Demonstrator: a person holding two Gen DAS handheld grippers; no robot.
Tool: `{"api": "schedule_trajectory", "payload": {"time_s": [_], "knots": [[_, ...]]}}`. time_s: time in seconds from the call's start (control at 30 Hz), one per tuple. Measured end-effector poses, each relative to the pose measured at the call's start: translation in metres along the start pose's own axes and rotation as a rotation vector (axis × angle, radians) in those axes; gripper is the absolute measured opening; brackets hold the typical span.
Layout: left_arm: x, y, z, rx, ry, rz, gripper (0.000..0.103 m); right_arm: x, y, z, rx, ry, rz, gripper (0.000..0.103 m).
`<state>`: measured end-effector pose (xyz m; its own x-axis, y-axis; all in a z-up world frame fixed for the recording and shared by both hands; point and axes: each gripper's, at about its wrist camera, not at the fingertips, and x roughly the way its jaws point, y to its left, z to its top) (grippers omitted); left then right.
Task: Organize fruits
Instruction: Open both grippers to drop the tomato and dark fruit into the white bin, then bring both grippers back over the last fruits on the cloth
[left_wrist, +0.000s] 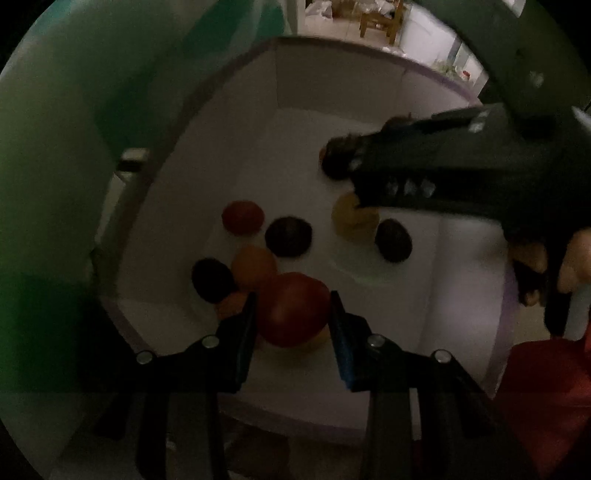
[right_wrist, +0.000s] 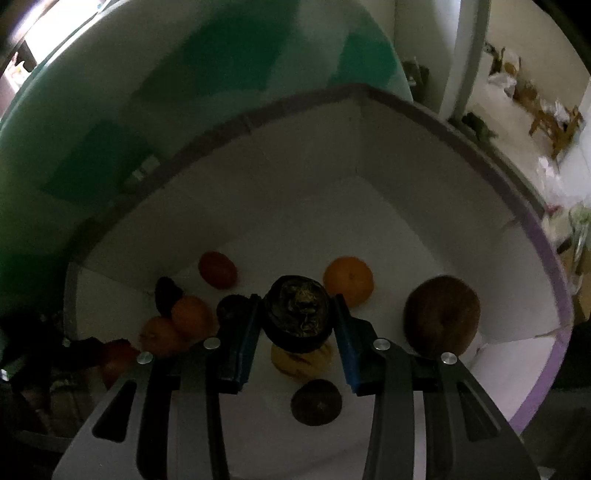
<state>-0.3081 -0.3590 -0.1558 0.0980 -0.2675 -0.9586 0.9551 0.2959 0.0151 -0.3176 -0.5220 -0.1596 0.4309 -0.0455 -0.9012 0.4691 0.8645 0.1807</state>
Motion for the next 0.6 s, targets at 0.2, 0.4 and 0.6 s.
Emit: {"api": "schedule_trajectory", "payload": {"time_s": [0.2, 0.4, 0.6], "knots": [[-0.001, 0.0, -0.003, -0.006, -0.019, -0.007, 0.05, 0.001, -0.003, -0.003, 0.017, 0.011, 0.001, 0.041], [-0.007, 0.0, -0.007, -0.024, -0.049, 0.004, 0.067, -0.001, -0.005, -0.004, 0.041, 0.014, 0.007, 0.051], [-0.024, -0.004, -0.008, -0.003, -0.119, 0.059, 0.084, -0.006, -0.012, -0.002, 0.079, 0.007, 0.021, 0.064]]}}
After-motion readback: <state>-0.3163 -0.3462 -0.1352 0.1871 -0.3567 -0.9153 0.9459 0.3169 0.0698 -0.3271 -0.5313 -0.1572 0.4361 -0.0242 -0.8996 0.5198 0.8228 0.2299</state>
